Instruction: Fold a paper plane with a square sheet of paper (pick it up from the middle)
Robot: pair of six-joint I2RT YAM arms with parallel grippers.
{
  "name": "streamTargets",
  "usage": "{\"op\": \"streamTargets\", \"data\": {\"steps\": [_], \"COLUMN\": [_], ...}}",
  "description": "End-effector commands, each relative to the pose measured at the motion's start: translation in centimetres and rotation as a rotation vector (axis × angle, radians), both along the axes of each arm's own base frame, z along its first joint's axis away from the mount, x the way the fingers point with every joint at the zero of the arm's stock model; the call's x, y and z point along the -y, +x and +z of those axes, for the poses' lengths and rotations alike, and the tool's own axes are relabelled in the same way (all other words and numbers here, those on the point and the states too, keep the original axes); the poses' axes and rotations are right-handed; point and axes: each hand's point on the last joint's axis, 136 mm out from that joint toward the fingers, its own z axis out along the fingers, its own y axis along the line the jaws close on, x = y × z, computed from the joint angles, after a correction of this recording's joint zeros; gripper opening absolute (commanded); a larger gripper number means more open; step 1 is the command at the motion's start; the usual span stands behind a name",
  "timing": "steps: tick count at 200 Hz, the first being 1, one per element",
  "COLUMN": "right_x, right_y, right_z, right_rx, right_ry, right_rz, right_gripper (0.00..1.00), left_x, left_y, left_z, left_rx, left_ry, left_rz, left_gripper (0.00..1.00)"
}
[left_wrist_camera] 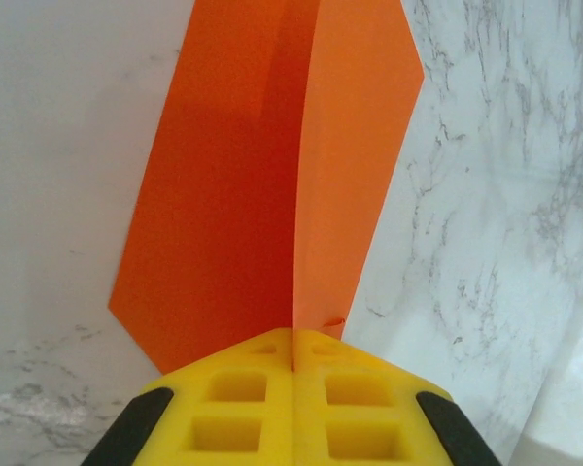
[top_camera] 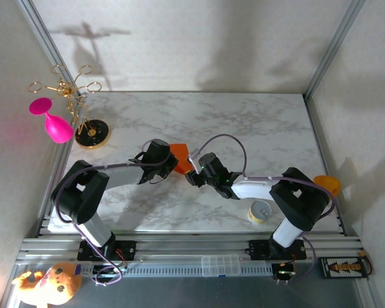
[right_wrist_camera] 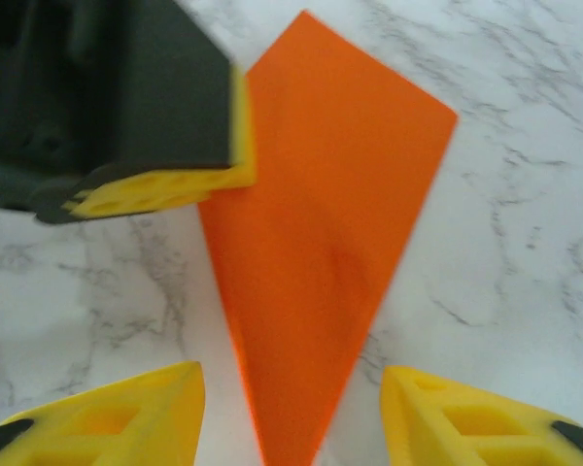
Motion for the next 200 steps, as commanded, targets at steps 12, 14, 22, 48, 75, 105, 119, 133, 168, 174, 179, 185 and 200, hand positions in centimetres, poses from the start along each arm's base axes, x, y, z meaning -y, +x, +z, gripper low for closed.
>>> {"op": "streamTargets", "data": {"steps": [12, 14, 22, 48, 75, 105, 119, 133, 168, 174, 179, 185, 200], "right_x": [-1.1, -1.1, -1.3, -1.7, -2.3, -2.6, -2.6, -2.5, -2.4, -2.3, -2.3, -2.2, -2.2], "right_y": [0.2, 0.2, 0.2, 1.0, 1.5, 1.7, 1.6, 1.4, 0.4, 0.3, 0.2, 0.2, 0.0], "right_z": [-0.9, -1.0, -1.4, -2.0, -2.4, -2.9, -3.2, -3.5, -4.4, -4.5, -4.5, -4.5, -4.4], "right_rx": [0.101, 0.103, 0.112, 0.135, 0.148, 0.154, 0.159, 0.168, 0.18, 0.185, 0.189, 0.194, 0.207], "right_ry": [-0.047, -0.05, -0.062, -0.09, -0.104, -0.119, -0.131, -0.147, -0.191, -0.197, -0.202, -0.205, -0.206], "right_rz": [0.06, 0.059, 0.064, 0.051, 0.053, 0.066, 0.082, 0.101, 0.186, 0.195, 0.199, 0.203, 0.216], "right_gripper": [0.52, 0.52, 0.51, 0.48, 0.39, 0.34, 0.31, 0.27, 0.14, 0.13, 0.12, 0.11, 0.11], "left_x": [-0.6, -0.6, -0.5, -0.4, -0.3, -0.2, -0.2, -0.2, -1.2, -1.4, -1.5, -1.7, -1.8], "left_y": [-0.3, -0.3, -0.3, -0.4, -0.4, -0.4, -0.5, -0.4, -0.2, -0.2, -0.1, -0.1, 0.0], "left_z": [0.6, 0.7, 0.7, 0.7, 0.5, 0.5, 0.6, 0.8, 0.5, 0.3, 0.3, 0.3, 0.1], "left_rx": [-0.008, -0.008, -0.01, -0.016, -0.022, -0.024, -0.023, -0.022, -0.049, -0.055, -0.055, -0.058, -0.064], "left_ry": [0.019, 0.019, 0.02, 0.025, 0.026, 0.022, 0.017, 0.012, 0.016, 0.016, 0.013, 0.012, 0.007], "left_rz": [0.054, 0.054, 0.052, 0.048, 0.04, 0.039, 0.038, 0.038, 0.028, 0.028, 0.027, 0.025, 0.014], "left_gripper": [0.01, 0.01, 0.01, 0.01, 0.01, 0.02, 0.02, 0.04, 0.14, 0.15, 0.16, 0.18, 0.21]}}
